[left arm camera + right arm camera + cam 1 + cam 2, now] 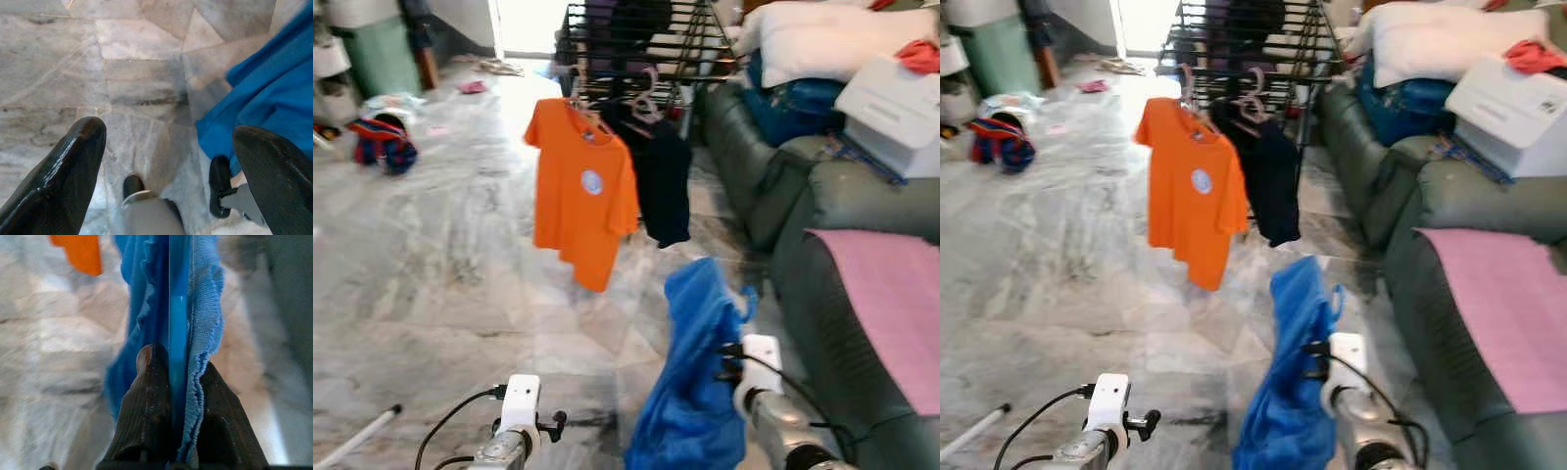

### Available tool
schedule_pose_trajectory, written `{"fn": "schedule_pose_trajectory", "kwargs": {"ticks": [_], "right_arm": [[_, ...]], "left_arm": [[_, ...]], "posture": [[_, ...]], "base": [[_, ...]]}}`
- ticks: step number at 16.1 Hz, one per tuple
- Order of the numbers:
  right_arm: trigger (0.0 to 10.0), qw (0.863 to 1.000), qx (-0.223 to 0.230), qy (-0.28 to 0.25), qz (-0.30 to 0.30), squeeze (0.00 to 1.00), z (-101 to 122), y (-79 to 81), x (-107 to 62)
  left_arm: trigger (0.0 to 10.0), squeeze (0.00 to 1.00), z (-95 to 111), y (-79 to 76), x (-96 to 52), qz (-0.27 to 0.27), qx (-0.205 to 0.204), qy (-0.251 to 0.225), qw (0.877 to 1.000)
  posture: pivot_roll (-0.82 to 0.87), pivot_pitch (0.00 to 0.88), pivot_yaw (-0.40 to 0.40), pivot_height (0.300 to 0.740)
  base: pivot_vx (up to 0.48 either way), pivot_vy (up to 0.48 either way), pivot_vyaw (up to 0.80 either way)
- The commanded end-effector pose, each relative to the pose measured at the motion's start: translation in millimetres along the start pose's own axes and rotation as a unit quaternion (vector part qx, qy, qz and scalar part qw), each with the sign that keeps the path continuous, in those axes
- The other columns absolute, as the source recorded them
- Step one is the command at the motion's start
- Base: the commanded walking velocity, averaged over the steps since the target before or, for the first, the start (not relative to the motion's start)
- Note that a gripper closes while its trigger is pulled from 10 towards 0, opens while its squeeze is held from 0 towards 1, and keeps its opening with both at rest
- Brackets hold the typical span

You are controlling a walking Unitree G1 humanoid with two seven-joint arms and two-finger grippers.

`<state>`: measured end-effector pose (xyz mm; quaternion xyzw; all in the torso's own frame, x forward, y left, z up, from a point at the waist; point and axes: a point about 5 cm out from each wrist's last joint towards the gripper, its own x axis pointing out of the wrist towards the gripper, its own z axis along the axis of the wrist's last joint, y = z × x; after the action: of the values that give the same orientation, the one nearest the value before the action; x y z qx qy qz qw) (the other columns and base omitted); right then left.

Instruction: Hang hanger

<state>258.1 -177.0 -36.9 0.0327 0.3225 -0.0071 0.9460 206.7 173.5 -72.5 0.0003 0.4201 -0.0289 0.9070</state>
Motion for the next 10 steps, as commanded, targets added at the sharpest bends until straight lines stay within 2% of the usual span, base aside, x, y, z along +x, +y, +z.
{"fn": "schedule_pose_trajectory", "kwargs": {"ticks": [1,3,5,6,10], "right_arm": [[10.0,1.0,0.003,-0.028,0.013,0.0,13.9,11.6,3.8],[10.0,0.999,0.005,-0.035,0.016,0.0,17.0,12.0,4.2],[10.0,0.999,0.005,-0.037,0.022,0.0,17.4,13.0,4.2],[10.0,0.999,0.002,-0.037,0.029,0.0,16.9,14.6,4.1],[10.0,0.999,-0.003,-0.032,0.04,0.0,12.6,18.8,3.3]], "left_arm": [[10.0,0.0,1.2,13.3,-1.7,0.018,-0.001,-0.002,1.0],[10.0,0.0,2.7,17.5,-2.0,0.024,0.0,-0.003,1.0],[10.0,0.0,1.5,19.1,-2.5,0.035,0.007,-0.001,0.999],[10.0,0.0,-0.3,19.1,-2.5,0.048,0.018,0.006,0.999],[10.0,0.0,2.8,12.7,-0.6,0.064,0.022,0.004,0.998]], "posture": [[0.04,0.085,-0.081,0.74],[0.04,0.089,-0.079,0.74],[0.04,0.091,-0.078,0.74],[0.04,0.093,-0.078,0.74],[0.04,0.098,-0.085,0.74]], "base": [[0.442,0.0,0.0],[0.399,0.0,0.0],[0.0,0.0,0.0],[0.0,0.0,0.5],[0.0,0.0,0.6]]}}
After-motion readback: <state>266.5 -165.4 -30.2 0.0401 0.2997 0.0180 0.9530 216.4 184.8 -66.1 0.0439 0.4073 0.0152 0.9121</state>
